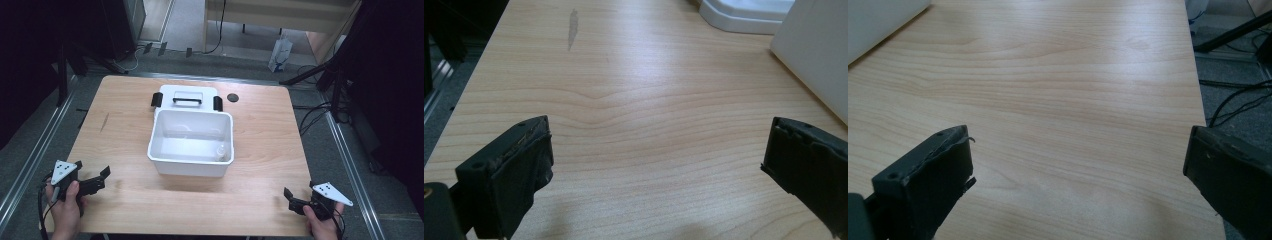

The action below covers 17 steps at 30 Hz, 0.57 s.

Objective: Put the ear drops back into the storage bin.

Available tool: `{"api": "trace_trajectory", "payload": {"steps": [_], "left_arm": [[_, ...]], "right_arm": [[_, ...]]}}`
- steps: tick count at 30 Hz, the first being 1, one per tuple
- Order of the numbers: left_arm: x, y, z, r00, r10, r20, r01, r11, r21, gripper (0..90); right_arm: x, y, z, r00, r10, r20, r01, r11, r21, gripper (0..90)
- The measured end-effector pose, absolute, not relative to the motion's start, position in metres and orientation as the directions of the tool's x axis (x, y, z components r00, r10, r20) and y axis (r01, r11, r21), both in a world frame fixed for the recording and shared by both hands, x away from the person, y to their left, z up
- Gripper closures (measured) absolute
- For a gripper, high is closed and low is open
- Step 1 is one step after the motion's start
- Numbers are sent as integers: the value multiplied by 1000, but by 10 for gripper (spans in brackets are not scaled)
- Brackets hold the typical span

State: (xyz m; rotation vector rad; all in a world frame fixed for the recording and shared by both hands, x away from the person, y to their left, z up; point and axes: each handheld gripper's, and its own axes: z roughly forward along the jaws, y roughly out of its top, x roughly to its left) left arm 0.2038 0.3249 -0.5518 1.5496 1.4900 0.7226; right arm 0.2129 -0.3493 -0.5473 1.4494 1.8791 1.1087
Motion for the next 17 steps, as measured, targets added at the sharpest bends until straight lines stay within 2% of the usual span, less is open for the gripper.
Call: {"api": "trace_trajectory", "payload": {"steps": [6, 17], "left_arm": [[203, 325, -552, 126, 982, -144, 495, 64, 866, 3], [203, 322, -552, 130, 984, -120, 499, 40, 866, 3]], "right_arm": [[215, -352, -548, -285, 952, 111, 551, 68, 832, 0], [220, -350, -549, -282, 954, 99, 584, 89, 807, 0]]}}
